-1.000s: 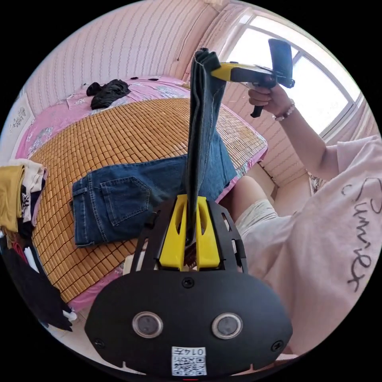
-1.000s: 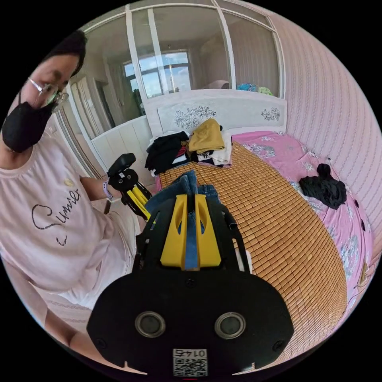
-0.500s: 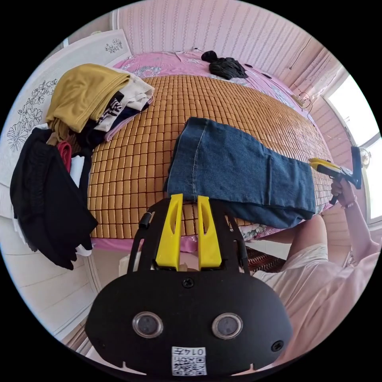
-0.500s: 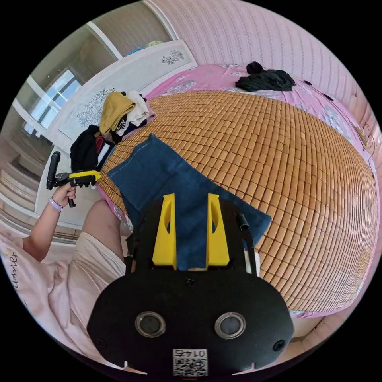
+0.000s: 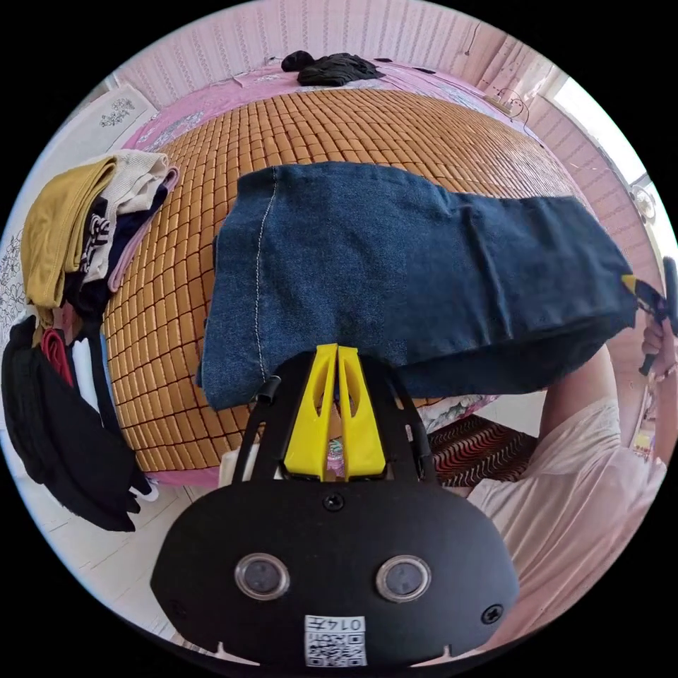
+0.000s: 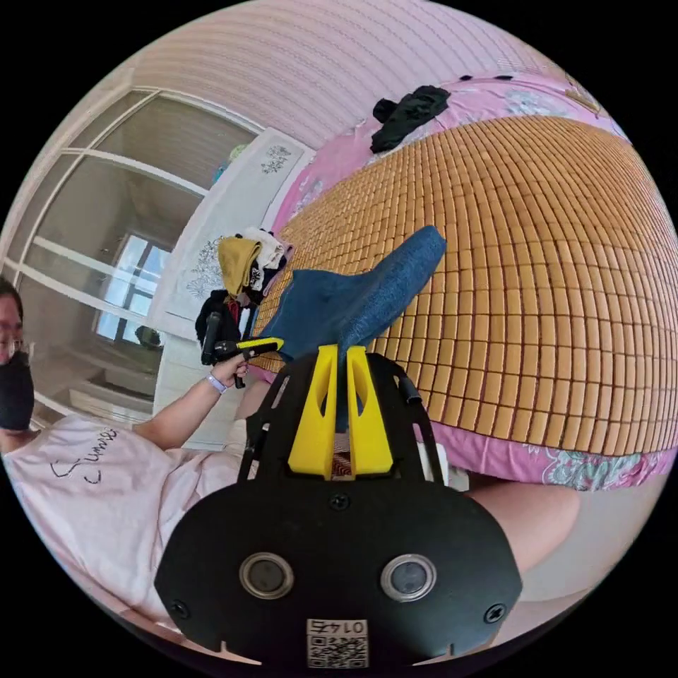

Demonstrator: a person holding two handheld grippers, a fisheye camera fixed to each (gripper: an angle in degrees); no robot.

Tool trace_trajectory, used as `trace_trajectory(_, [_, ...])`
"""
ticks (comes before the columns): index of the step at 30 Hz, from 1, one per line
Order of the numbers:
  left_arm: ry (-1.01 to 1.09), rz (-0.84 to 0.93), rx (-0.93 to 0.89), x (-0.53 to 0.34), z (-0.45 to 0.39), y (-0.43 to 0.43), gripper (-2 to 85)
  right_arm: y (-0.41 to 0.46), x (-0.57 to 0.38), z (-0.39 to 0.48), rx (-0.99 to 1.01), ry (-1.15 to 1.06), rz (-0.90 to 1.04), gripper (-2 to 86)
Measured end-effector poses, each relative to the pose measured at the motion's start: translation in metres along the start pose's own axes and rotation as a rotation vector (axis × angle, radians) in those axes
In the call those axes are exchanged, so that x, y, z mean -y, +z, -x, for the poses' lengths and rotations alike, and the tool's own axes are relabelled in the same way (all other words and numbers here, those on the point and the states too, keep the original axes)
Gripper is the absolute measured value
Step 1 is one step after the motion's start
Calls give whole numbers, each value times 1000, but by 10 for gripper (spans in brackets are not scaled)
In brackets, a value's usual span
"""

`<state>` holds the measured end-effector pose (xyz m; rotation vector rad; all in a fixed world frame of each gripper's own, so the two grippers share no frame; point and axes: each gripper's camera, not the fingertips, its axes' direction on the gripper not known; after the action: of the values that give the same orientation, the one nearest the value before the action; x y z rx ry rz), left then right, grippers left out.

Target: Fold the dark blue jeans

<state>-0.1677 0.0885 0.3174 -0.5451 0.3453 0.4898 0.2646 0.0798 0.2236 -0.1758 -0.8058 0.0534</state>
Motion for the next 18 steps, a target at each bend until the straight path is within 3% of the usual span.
trace_trajectory(3, [36, 14, -64, -8, -20, 2, -9, 7, -8, -34, -99, 119, 62, 11])
trace_trajectory(6, [35, -9, -62, -20, -34, -1, -10, 35, -28, -69, -348, 267, 218, 6])
trace_trajectory(10, [111, -74, 48, -32, -61, -32, -10, 54, -8, -12, -454, 36, 191, -1])
trace_trajectory(12, [192, -132, 15, -26, -90, -46, -10, 83, 16, 19, -441, -94, 222, -2])
trace_trajectory(15, [294, -158, -67, -1, -136, -35, -10, 162, 63, 74, -353, -320, 335, -3])
trace_trajectory(18, [351, -136, -56, 24, -177, -7, -10, 248, 97, 126, -412, -534, 443, -4])
